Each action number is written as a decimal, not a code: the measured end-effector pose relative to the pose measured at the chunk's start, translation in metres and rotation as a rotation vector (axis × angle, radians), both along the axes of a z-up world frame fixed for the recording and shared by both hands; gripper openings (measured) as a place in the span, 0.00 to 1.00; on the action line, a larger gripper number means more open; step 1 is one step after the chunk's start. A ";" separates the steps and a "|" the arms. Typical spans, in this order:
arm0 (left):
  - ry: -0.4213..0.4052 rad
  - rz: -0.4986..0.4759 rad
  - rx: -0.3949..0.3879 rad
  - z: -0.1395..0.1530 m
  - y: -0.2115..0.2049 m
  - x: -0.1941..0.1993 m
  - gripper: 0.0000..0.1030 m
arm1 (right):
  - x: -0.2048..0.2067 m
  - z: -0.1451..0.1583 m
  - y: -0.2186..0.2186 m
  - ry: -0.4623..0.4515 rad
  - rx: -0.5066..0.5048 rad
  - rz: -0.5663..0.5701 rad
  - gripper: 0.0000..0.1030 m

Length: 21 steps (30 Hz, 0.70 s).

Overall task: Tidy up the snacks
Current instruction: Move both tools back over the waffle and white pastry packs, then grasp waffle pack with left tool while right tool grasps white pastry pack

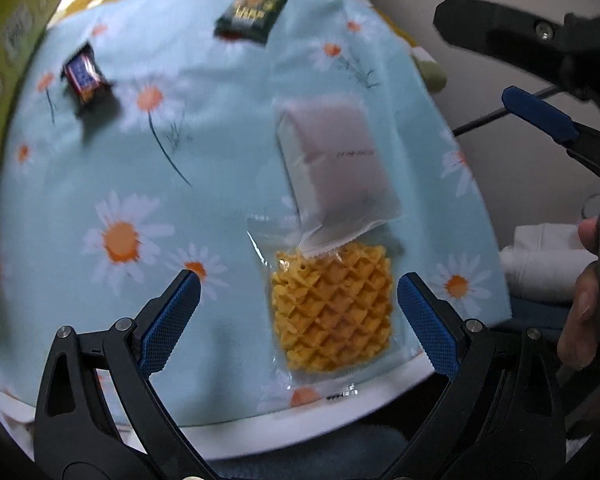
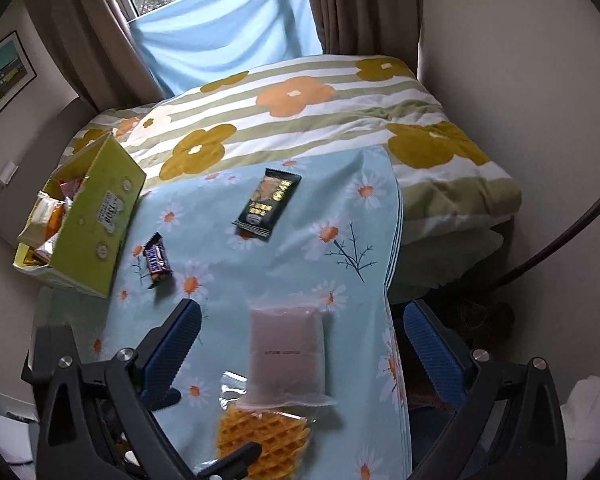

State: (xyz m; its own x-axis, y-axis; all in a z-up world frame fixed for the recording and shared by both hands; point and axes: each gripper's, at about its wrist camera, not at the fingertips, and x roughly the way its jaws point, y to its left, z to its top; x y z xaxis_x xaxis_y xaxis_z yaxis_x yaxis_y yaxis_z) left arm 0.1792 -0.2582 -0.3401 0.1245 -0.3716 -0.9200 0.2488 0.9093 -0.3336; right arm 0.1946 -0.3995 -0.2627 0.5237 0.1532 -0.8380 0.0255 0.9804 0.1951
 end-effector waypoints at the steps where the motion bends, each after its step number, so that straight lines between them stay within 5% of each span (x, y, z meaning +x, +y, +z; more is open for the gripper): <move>1: 0.004 0.012 -0.012 -0.004 0.000 -0.001 0.95 | 0.001 -0.003 -0.001 0.003 0.003 0.000 0.98; 10: -0.016 0.031 -0.038 -0.019 -0.004 -0.014 0.96 | 0.014 -0.034 -0.019 0.042 -0.012 -0.006 0.98; 21: -0.042 -0.042 0.009 -0.021 -0.033 -0.028 0.96 | 0.025 -0.047 -0.019 0.148 -0.070 0.194 0.97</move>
